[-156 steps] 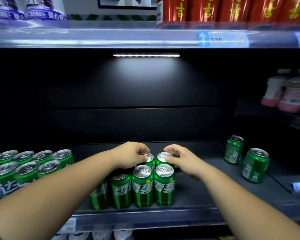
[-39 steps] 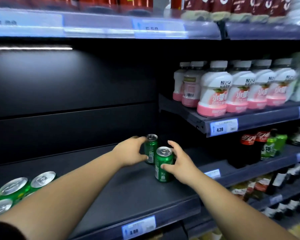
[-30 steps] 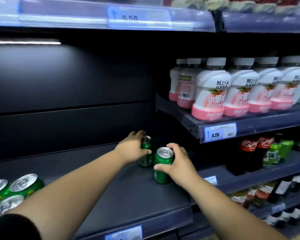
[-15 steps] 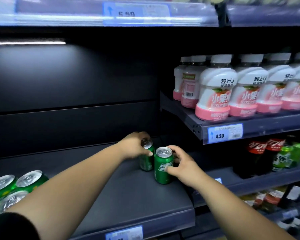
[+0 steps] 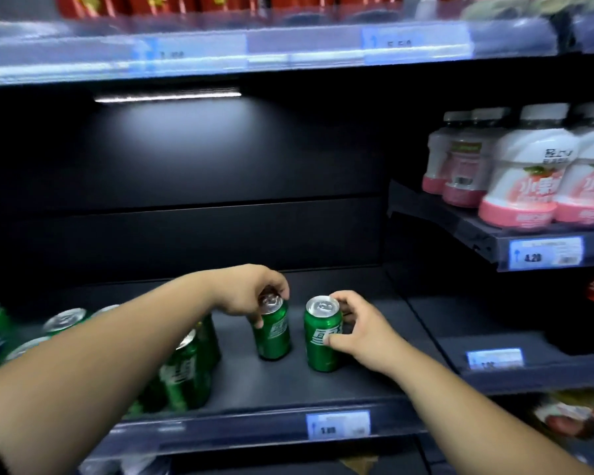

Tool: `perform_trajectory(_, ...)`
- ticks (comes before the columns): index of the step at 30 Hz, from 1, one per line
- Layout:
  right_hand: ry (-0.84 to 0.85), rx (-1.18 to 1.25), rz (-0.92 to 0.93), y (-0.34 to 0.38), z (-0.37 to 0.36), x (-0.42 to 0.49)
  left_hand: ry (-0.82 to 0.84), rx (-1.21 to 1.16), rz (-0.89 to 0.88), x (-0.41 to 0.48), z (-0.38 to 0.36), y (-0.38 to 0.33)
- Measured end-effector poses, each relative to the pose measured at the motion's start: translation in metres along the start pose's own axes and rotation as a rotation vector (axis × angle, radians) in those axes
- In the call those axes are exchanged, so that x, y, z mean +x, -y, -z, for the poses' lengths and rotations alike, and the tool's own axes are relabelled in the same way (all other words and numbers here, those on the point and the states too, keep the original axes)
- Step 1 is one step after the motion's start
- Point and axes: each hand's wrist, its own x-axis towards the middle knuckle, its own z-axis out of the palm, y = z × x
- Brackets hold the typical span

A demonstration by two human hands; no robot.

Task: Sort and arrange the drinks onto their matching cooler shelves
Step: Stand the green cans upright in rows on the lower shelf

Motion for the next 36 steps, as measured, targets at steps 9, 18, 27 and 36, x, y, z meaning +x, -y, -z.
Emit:
perform_trajectory(9,0.021,0.032,0.004,0.039,-0.08,-0.017,0.025,-0.132,-0.022,-0.053,-0.002,0.052)
perform_trajectory(18,-0.04,-0.046,-0.108,0.041,-0.096,-0.033,-0.156,-0.057,-0.012,-0.053,-0.016,0.057)
perform_trajectory(27,-0.02,-0.026,-0.093,0.058,-0.124,-0.039,-0.195,0.014,-0.015,-0.052,-0.014,0.065)
perform_trajectory(36,-0.007,-0.057,-0.114,0.069,-0.146,-0.033,-0.262,-0.251,-0.052,-0.077,-0.021,0.083)
